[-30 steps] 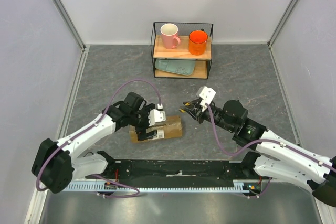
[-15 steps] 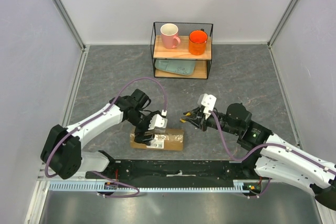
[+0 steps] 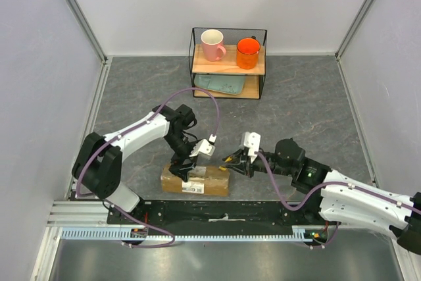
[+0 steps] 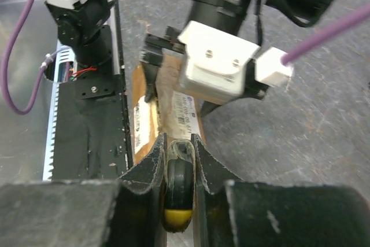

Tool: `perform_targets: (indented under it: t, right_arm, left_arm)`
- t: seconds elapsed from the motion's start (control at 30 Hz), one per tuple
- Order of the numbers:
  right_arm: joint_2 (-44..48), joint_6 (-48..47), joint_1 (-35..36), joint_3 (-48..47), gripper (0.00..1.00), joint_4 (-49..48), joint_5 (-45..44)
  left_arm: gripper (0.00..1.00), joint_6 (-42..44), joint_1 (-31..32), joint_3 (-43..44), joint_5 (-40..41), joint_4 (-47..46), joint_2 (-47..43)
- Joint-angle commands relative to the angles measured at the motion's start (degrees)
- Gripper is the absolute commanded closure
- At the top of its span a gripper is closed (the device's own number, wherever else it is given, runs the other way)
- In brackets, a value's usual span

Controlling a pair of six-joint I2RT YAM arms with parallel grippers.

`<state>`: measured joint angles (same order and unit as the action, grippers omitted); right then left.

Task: Unpack the express box
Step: Adjust the express box at the center of the board.

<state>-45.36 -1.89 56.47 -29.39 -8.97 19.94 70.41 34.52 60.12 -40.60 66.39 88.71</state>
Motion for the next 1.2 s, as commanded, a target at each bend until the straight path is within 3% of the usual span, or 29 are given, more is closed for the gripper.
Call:
perform_targets:
  t: [0.0, 0.63, 1.17]
  right_arm:
    - [-1.7, -2.7, 6.2, -1.1, 1.00, -4.0, -4.5]
    - [-8.9, -15.3, 16.8, -3.7, 1.00, -5.2, -13.8]
    - [-9.3, -18.1, 18.6, -5.3, 1.00, -0.2, -17.1]
  left_arm:
    - [0.14, 3.9, 0.2, 3.0, -1.5, 2.2, 3.3]
    - [0.20, 3.0, 0.1, 3.3, 0.2, -1.1, 8.4]
    - [0.21, 2.9, 0.1, 3.4, 0.0, -0.4, 9.0]
